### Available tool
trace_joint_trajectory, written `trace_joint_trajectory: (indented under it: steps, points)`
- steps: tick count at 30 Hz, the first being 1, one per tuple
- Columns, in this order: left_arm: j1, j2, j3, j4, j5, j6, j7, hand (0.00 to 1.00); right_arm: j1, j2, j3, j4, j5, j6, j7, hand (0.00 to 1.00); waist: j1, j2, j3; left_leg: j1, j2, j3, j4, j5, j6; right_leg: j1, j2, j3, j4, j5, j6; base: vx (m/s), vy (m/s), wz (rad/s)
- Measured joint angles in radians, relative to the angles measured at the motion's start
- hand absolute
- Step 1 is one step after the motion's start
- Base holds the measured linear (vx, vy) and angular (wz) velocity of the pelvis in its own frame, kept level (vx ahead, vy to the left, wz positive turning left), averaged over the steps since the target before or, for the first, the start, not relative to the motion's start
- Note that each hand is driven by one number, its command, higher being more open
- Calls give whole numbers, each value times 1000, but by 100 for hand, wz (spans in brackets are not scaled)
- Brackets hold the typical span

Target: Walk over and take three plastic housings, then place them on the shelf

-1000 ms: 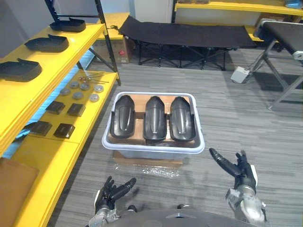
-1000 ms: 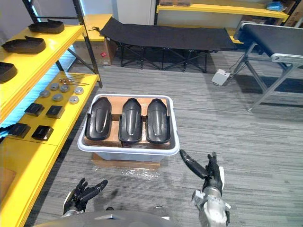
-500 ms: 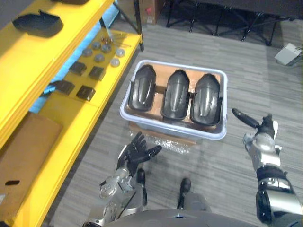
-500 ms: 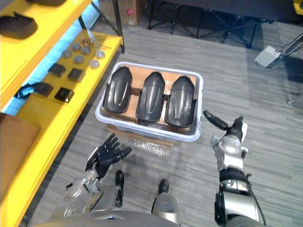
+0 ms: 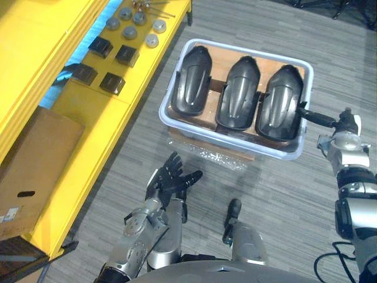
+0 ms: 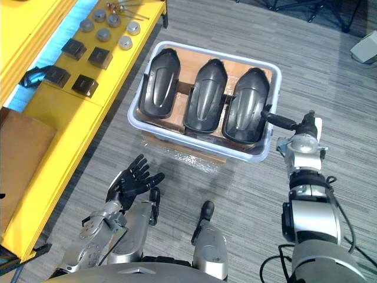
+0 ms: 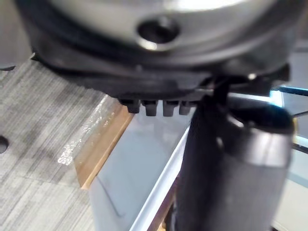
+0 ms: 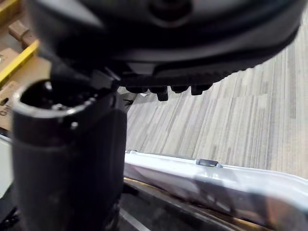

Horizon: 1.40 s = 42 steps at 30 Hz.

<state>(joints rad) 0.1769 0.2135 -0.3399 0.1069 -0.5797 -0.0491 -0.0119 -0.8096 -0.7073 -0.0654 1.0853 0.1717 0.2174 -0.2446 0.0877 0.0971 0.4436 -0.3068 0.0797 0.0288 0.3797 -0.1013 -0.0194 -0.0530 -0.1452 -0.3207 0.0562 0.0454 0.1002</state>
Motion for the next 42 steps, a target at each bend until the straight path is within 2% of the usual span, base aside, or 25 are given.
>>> trace_joint_trajectory:
  steps: [2, 5, 9, 10, 15, 19, 23, 28, 32, 37, 42]
  points:
    - [-19, -1, -23, 5, 39, -2, 0, 100, -82, -49, 25, 71, -11, 20, 9, 100, 21, 19, 21, -14, 0, -2, 6, 0, 1, -15, -1, -1, 9, 1, -1, -33, 22, 0]
    - [-22, -5, -55, 15, 41, -14, -3, 100, -173, -114, 69, 108, -13, 44, 31, 100, 35, 44, 37, -56, 1, -12, 22, 2, 5, -55, -1, -5, 27, 1, -1, -31, 16, 4]
    - [-21, -8, -91, 64, 38, -14, 0, 100, -239, -147, 80, 139, -48, 70, 44, 100, 54, 64, 44, -89, 0, -22, 37, 4, 7, -87, -3, -13, 55, -5, -6, -2, 3, 3]
    - [-21, -9, -96, 75, 37, -14, 3, 100, -239, -150, 80, 140, -48, 79, 49, 0, 60, 64, 44, -96, -1, -25, 38, 4, 7, -99, -7, -18, 71, -15, -7, -8, -2, 13]
    - [-21, -15, -116, 93, 32, -15, 34, 100, -249, -151, 119, 150, -62, 107, 105, 0, 84, 79, 50, -124, -11, -46, 48, 10, 6, -155, -32, -37, 177, -73, -10, -23, -11, 14]
    - [-21, -17, -116, 93, 28, -22, 36, 100, -262, -185, 157, 146, -188, 114, 116, 0, 85, 80, 50, -138, -14, -48, 47, 18, 6, -180, -40, -38, 207, -84, -12, -15, -5, 3]
    - [-21, -18, -116, 93, 22, -45, 33, 100, -262, -188, 208, 136, -211, 114, 139, 0, 78, 81, 50, -138, -13, -47, 43, 24, 5, -183, -43, -38, 211, -84, -13, 0, 0, 0]
    - [-19, -18, -118, 93, -6, -45, 32, 100, -262, -187, 246, 134, -265, 123, 154, 0, 81, 81, 50, -133, -13, -47, 36, 32, 3, -188, -43, -38, 222, -87, -17, 0, 0, 0]
    - [-16, -18, -118, 93, -15, -55, 30, 100, -262, -187, 255, 134, -362, 149, 147, 0, 80, 81, 50, -123, -10, -45, 33, 34, 2, -181, -45, -37, 223, -87, -18, 0, 0, 0]
    - [-12, -17, -117, 93, -88, -55, 20, 100, -261, -188, 268, 136, -364, 145, 96, 0, 75, 82, 50, -119, -7, -44, 29, 40, 1, -179, -43, -38, 223, -87, -18, 0, 0, 0]
    - [-6, -12, -112, 93, -138, -55, -4, 100, -261, -189, 322, 133, -397, 89, 28, 0, 75, 82, 49, -102, -5, -44, 15, 49, -1, -167, -41, -39, 223, -87, -20, 0, 0, 0]
